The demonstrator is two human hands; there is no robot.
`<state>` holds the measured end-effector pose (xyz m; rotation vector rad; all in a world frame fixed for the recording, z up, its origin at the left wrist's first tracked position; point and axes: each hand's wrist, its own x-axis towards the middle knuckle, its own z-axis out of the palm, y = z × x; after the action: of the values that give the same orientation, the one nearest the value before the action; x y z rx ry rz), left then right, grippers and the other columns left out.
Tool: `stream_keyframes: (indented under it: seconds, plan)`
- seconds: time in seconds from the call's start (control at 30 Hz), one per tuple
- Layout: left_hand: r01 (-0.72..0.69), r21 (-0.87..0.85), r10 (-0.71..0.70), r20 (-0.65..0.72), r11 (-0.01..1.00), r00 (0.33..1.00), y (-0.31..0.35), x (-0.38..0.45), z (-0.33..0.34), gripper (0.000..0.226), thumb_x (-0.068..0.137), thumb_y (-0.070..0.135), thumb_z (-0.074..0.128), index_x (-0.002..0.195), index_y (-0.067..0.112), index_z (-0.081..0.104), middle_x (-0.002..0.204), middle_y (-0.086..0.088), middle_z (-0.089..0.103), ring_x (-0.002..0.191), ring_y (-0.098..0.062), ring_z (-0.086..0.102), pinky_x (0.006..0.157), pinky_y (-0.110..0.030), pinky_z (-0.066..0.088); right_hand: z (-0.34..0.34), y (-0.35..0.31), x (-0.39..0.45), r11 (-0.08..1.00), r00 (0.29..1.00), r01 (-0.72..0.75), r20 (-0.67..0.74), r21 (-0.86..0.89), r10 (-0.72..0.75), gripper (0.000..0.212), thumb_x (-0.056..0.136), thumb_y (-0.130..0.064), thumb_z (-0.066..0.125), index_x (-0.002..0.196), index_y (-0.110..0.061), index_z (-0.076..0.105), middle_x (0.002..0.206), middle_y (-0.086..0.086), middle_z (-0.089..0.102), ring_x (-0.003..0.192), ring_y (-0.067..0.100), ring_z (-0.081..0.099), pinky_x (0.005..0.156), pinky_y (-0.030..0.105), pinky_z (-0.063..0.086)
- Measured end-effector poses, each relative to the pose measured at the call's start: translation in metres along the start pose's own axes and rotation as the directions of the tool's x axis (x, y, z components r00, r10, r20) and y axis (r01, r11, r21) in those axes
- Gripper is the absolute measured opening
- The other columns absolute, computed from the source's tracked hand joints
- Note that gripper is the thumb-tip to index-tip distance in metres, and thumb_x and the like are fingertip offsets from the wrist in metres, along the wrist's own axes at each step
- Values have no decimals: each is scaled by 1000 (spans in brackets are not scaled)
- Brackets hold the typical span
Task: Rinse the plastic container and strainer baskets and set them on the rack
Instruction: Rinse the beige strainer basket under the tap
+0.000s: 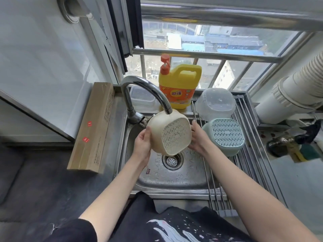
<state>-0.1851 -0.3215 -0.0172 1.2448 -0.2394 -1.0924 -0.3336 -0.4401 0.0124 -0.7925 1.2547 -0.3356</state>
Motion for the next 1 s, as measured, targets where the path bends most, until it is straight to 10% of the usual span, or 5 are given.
stream_keyframes:
  seconds: [0.33,0.53,0.73,0.83,1.0]
  plan:
    - [-228,348,168,194,909,966,16,-3,27,73,64,80,55,83,10,66,67,10,57,64,-4,46,55,-15,35,1,-13,3,973,1000,-19,0,229,20,32,94,-41,39,109,-21,59,104,8,57,91,25,56,71,42,50]
    - [-15,435,-22,80,900,997,14,-9,26,34,99,42,43,90,17,64,83,2,60,80,-15,51,72,-34,44,-4,4,10,987,985,-159,-62,3,159,55,96,-59,26,118,-19,55,113,12,59,94,27,56,67,40,49]
    - [384,-158,-398,-66,910,915,17,-2,18,45,104,35,27,130,7,51,104,-10,65,93,-25,62,63,-32,58,-6,13,15,934,994,-74,-107,-349,38,50,96,-56,30,128,-23,49,92,-6,55,84,14,53,88,35,41]
    - [422,-448,-538,-169,788,826,17,-2,16,37,106,22,23,118,4,54,114,-15,61,124,-26,51,98,-36,44,2,7,15,944,997,44,-40,-328,-61,56,92,-60,32,126,-23,55,106,-2,59,99,18,55,98,39,42]
    - [429,-601,-668,-248,674,702,5,5,6,32,100,-2,32,79,2,55,48,-18,63,36,-29,62,34,-40,49,24,-9,9,893,960,272,35,-359,-279,49,97,-48,35,124,-17,62,122,5,59,110,22,54,100,41,41]
